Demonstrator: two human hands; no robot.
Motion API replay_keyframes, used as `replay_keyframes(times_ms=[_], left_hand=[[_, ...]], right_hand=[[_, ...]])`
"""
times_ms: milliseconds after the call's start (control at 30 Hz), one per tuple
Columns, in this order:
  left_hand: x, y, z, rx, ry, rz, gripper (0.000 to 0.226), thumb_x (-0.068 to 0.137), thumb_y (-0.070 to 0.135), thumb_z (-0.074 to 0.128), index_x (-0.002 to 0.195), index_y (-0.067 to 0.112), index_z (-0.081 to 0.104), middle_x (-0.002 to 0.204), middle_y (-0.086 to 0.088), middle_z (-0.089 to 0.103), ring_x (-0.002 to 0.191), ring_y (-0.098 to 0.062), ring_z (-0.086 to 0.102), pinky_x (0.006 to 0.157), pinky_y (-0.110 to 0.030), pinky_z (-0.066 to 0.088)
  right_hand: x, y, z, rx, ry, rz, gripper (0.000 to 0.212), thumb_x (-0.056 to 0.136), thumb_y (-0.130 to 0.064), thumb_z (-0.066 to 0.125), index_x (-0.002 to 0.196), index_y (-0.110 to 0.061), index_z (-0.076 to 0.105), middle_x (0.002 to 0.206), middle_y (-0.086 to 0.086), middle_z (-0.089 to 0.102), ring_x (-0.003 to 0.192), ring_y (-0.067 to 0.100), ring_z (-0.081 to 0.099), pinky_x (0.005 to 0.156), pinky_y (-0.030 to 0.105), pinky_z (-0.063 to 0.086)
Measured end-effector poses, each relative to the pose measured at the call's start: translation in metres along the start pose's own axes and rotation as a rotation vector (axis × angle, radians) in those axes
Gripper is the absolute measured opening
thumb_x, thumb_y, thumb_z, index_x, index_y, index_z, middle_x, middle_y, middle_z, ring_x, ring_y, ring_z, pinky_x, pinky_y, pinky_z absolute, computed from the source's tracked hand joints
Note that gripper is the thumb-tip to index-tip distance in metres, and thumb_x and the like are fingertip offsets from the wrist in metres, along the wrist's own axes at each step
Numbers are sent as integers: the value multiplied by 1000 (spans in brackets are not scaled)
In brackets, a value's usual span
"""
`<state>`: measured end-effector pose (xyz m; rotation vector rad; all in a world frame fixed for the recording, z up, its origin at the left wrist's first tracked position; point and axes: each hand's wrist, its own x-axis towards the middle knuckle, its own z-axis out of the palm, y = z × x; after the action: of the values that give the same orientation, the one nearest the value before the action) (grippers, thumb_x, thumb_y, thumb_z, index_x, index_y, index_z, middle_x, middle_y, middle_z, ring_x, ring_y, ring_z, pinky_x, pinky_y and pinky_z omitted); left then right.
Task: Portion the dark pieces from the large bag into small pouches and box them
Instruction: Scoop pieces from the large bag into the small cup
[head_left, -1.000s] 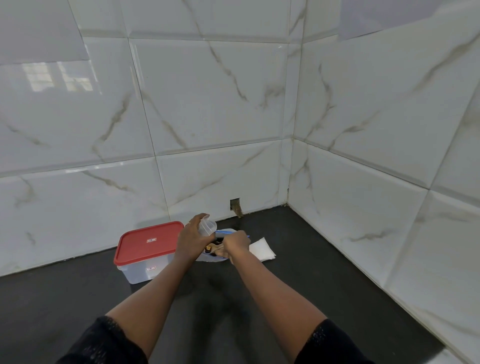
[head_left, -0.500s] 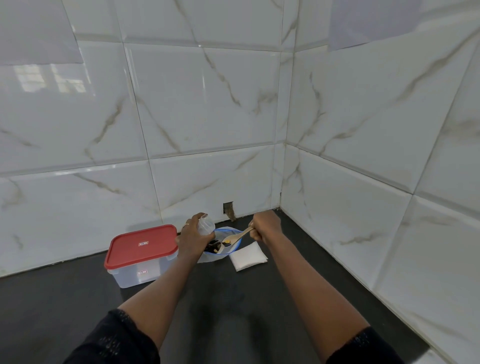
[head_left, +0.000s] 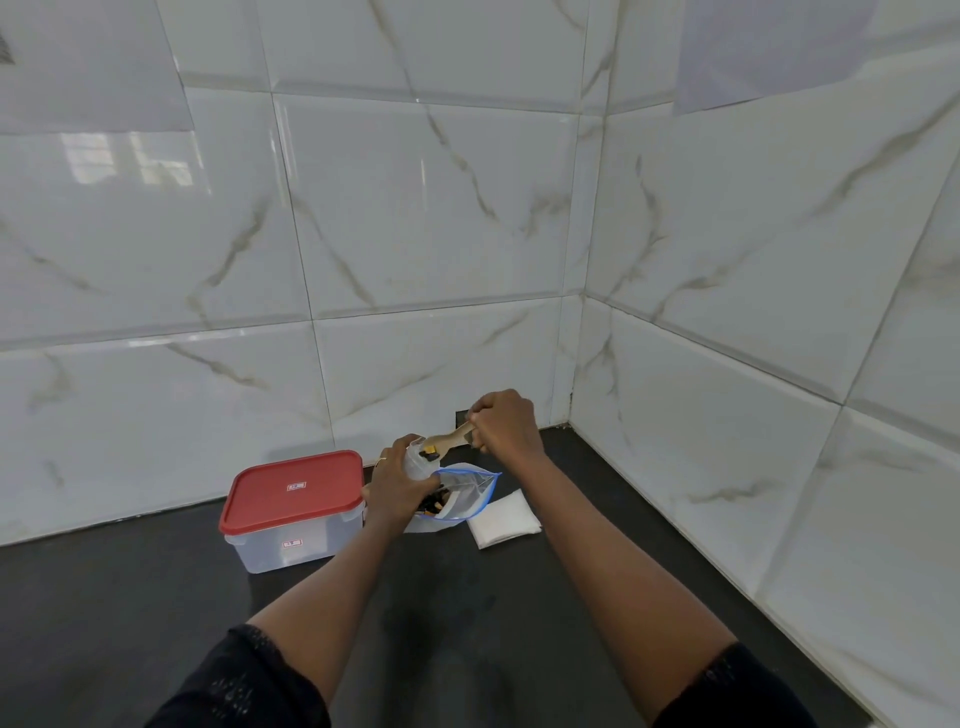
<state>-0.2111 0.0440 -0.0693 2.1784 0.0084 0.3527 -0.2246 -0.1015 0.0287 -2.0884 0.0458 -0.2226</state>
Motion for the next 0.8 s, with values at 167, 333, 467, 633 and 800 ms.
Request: replay_keyframes(times_ms=[167, 333, 467, 633, 800], left_hand=[[-1, -3, 1, -16, 10, -10, 61, 73, 25, 74, 127, 24, 46, 119, -6, 56, 110, -26, 51, 86, -34, 40], [-7, -3, 3, -51, 14, -3, 61, 74, 21, 74, 128, 21, 46, 120, -6, 56, 110, -24, 50, 83, -29, 36], [-7, -4, 4, -72, 12, 4, 62, 73, 22, 75, 128, 20, 46, 121, -6, 57, 108, -22, 50, 84, -28, 37], [-7, -3, 1, -90, 20, 12, 55, 73, 22, 74, 122, 21, 49, 116, -2, 57, 97, -14, 47, 79, -27, 35], [-5, -5, 1, -97, 40, 12, 53, 72, 22, 75, 120, 22, 51, 112, -2, 59, 96, -17, 50, 76, -28, 38]], right_hand=[[-9, 2, 14, -149, -32, -195, 25, 90, -4, 49, 98, -5, 72, 94, 13, 72, 94, 31, 64, 84, 44, 55], [-16, 6, 16, -258, -36, -304, 24, 90, 0, 51, 100, -3, 72, 97, 13, 72, 92, 25, 65, 84, 36, 56], [-17, 12, 16, -305, -4, -333, 24, 90, -2, 51, 102, -5, 72, 100, 11, 72, 96, 23, 64, 87, 34, 53], [-16, 18, 5, -268, 126, -185, 25, 88, -5, 47, 92, -5, 72, 90, 12, 71, 85, 29, 66, 77, 38, 57], [-12, 23, -6, -249, 216, -44, 28, 82, -4, 42, 84, -2, 70, 80, 16, 69, 75, 32, 68, 70, 35, 57]])
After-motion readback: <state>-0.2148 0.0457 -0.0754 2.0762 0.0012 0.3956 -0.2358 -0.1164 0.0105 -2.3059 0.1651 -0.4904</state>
